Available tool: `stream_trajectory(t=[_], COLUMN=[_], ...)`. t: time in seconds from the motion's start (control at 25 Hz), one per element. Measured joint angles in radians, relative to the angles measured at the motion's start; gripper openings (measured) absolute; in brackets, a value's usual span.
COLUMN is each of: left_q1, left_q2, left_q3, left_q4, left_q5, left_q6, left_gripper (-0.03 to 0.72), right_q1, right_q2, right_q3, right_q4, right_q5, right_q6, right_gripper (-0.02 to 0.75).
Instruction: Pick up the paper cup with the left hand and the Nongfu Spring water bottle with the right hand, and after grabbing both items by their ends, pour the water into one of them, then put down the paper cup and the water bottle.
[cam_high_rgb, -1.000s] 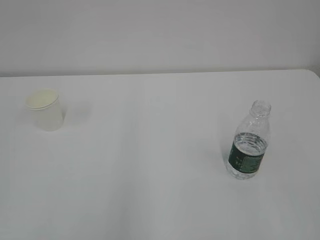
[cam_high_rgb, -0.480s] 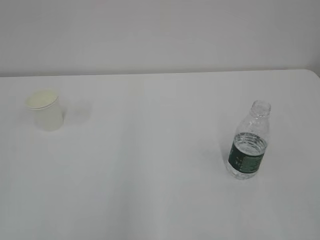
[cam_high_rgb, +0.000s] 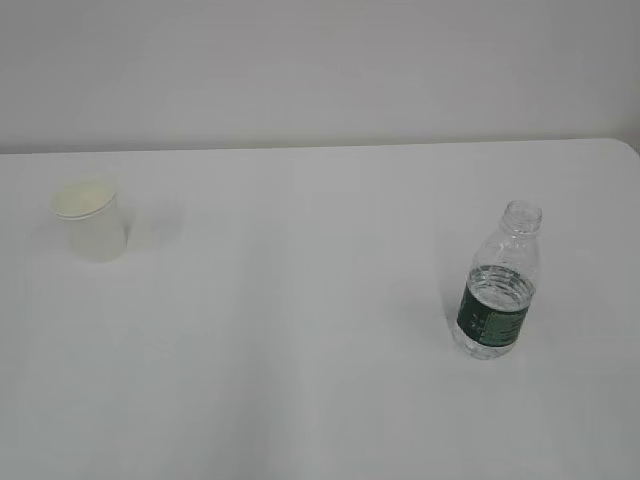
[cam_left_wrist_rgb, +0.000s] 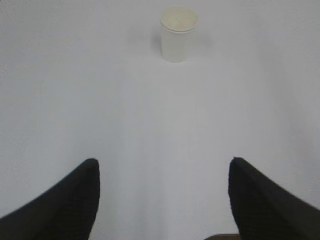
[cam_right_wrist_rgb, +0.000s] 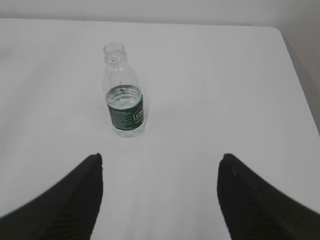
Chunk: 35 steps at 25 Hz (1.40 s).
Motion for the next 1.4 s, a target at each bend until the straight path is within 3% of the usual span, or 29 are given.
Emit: stream_trajectory(t=[1.4], left_q1=[0.0], left_q2=[0.32], left_q3=[-0.02], left_q4=[-0.026], left_q5=[-0.322], left_q6=[0.0], left_gripper=[0.568], right_q1=[0.0], right_q2=[0.317], right_q3=[0.0], right_q4=[0.01], right_q5=[-0.273], right_q6=[-0.048], right_gripper=[0.535])
